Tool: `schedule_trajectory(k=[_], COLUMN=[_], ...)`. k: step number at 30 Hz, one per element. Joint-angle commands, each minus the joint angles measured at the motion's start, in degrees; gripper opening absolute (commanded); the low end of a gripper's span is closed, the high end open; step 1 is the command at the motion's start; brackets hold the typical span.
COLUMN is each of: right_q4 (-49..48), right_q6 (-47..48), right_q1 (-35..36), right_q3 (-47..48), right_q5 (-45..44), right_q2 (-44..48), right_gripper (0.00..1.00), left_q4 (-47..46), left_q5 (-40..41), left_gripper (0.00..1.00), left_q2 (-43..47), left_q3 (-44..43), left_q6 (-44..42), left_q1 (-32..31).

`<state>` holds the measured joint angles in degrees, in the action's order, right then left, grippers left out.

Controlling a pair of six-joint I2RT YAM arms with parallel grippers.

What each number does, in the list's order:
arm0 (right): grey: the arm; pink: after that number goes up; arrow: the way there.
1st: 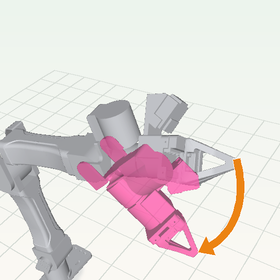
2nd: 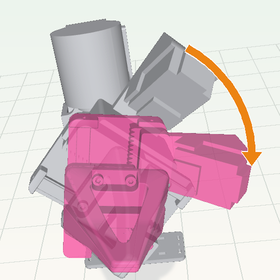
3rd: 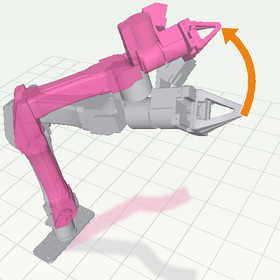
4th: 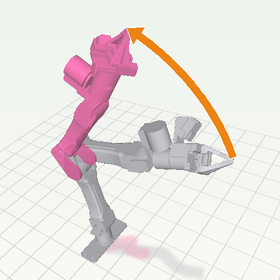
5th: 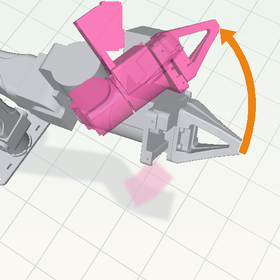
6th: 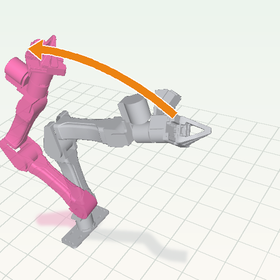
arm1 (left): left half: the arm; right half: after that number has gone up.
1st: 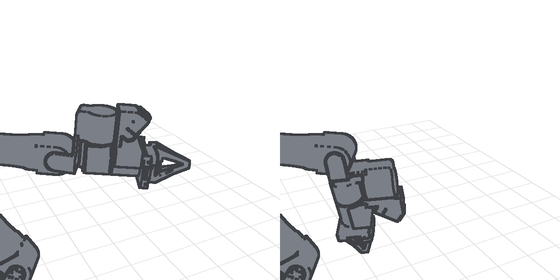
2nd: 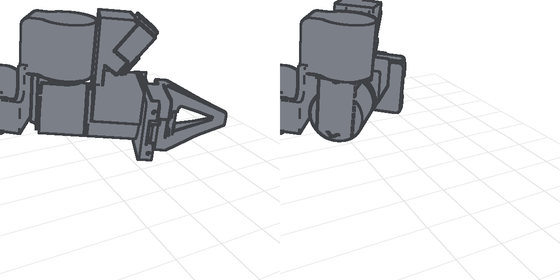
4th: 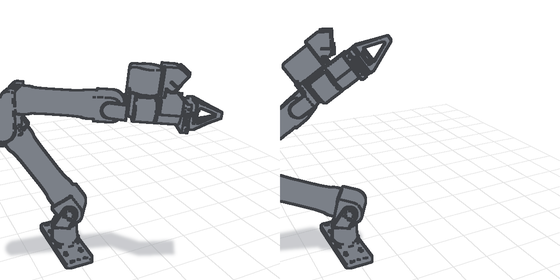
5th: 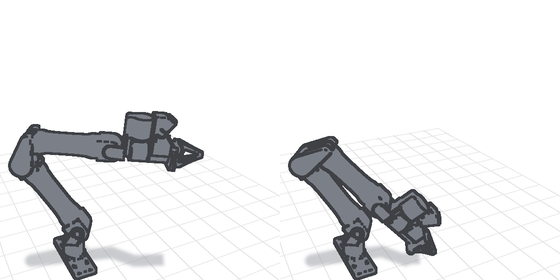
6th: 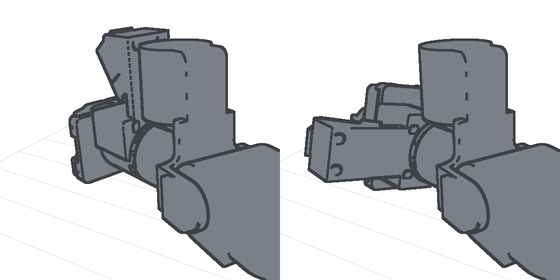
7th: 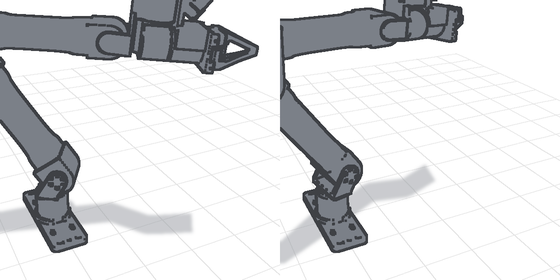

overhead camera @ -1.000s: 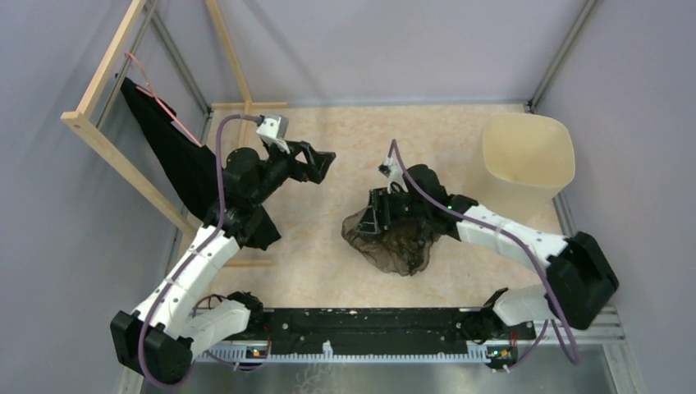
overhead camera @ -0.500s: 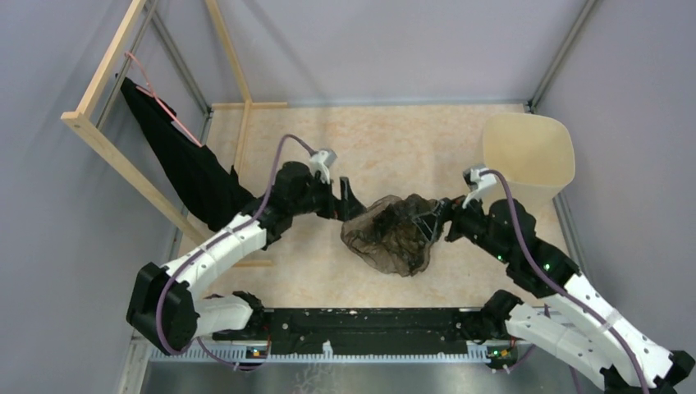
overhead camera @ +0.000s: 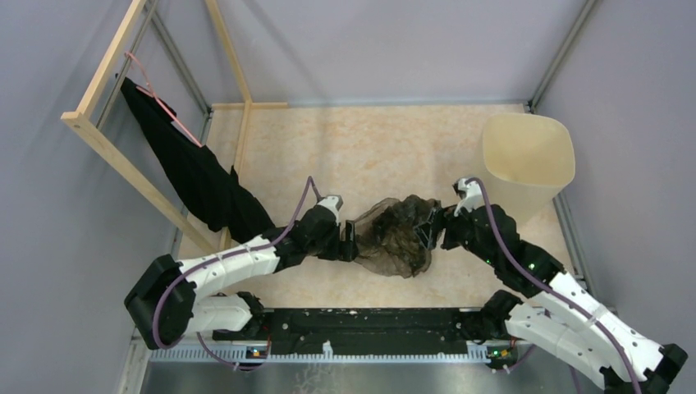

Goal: Put the trash bags into the trash bin

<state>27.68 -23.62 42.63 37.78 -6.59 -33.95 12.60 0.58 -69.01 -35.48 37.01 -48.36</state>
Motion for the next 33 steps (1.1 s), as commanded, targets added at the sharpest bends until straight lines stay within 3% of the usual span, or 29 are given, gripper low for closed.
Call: schedule_trajectory(k=[1,3,6,9,12,14,16,19,22,26,30,33], right_q4=[-4.6,-4.5,-5.4,-7.5,-9.5,-9.6,-9.3,-9.9,-11.1,-13.0,-13.5,-10.1], right_q6=[0.3,0.8,2.0,2.6,4.3,5.9,7.2,7.2,4.0,1.1,2.1,3.5], right_q1=[0.4,0.3,0.3,0.3,0.3,0.4,1.5,8.2,13.0,13.4,13.4,13.4], right_q3=[-1.7,-0.8,0.5,1.2,2.4,4.0,5.9,7.6,8.9,9.4,9.7,11.7], right_q5=[-1.5,-3.4,-5.7,-9.3,-12.2,-11.1,-9.1,-12.1,-11.7,-5.2,-0.6,-2.5], right_q2=[-4.8,-8.1,-12.3,-16.2,-21.1,-25.0,-29.0,-33.8,-40.3,-44.8,-39.4,-33.5], right_gripper=[0.75,0.75,0.74,0.73,0.68,0.59,0.45,0.40,0.48,0.60,0.72,0.76], left_q4=[-6.4,-4.8,-5.4,-9.3,-15.7,-16.6,-16.6,-18.1,-19.4,-23.9,-26.9,-27.6], left_q5=[3.2,5.4,6.9,4.3,1.5,2.1,3.1,4.5,7.2,7.6,8.9,10.3], left_gripper=[0.83,0.76,0.77,0.74,0.63,0.44,0.24,0.07,0.00,0.00,0.00,0.00], left_q2=[0.1,-0.9,-0.5,0.2,-1.4,-3.4,-4.8,-5.4,-5.0,-3.2,-0.6,1.5], left_q3=[1.9,1.5,2.6,4.7,6.8,6.7,6.4,8.0,10.7,15.4,18.8,20.4], left_q6=[5.1,5.9,6.3,6.6,6.5,6.5,6.1,5.1,4.3,4.6,5.2,6.2], left_q1=[-0.2,-0.2,-0.3,-0.3,-0.3,-0.3,-0.3,-0.3,-0.3,-0.3,-0.3,-0.3])
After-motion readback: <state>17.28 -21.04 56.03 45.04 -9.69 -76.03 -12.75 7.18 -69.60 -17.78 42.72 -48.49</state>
